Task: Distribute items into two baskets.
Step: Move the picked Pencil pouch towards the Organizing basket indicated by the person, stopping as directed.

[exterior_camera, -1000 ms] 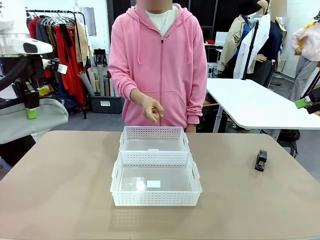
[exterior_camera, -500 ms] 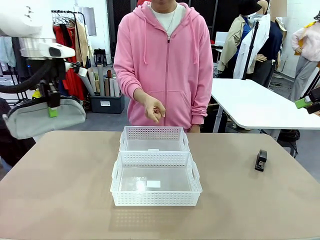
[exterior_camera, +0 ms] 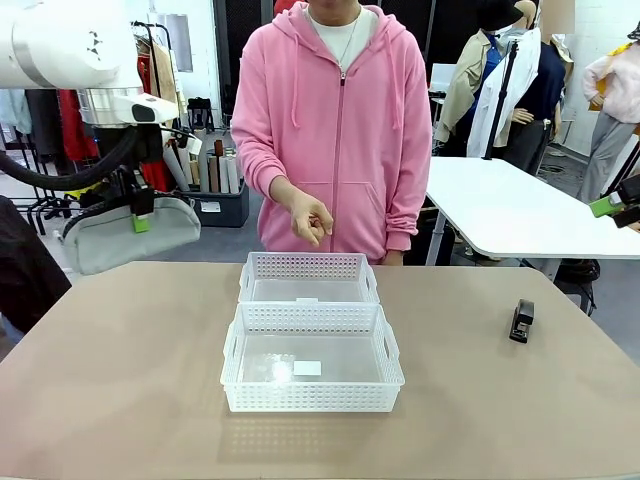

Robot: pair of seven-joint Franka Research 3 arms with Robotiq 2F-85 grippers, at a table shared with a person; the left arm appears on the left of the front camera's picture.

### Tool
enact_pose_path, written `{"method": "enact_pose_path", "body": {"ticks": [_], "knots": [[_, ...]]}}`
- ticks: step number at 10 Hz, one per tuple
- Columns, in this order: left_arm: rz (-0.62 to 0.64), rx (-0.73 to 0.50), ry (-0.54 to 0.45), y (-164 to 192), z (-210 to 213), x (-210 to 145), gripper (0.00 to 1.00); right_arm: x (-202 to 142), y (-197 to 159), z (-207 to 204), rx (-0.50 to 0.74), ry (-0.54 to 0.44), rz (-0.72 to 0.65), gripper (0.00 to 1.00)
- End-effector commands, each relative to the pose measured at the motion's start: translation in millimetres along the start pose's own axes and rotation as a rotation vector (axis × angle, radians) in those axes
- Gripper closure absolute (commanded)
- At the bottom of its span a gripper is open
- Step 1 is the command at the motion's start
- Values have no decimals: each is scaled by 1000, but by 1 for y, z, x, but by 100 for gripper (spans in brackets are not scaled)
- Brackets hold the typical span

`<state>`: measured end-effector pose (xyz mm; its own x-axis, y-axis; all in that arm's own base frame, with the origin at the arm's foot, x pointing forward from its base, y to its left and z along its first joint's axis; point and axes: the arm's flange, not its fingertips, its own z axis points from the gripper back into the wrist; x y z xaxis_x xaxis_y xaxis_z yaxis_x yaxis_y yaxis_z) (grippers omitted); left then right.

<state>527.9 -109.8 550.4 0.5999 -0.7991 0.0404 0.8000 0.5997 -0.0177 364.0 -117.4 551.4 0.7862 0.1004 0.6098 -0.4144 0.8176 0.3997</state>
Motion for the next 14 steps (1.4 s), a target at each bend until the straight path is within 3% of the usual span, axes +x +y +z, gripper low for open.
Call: {"method": "enact_pose_path", "body": {"ticks": [1, 5, 14], "knots": [[-55, -11, -37, 5, 0, 16, 100, 2, 1, 0, 17, -17, 2, 0], [-164, 26, -36, 3, -15, 52, 100, 2, 1, 0, 17, -17, 2, 0], [-214, 33, -56, -7, -65, 107, 100, 2, 1, 0, 17, -17, 2, 0]]}}
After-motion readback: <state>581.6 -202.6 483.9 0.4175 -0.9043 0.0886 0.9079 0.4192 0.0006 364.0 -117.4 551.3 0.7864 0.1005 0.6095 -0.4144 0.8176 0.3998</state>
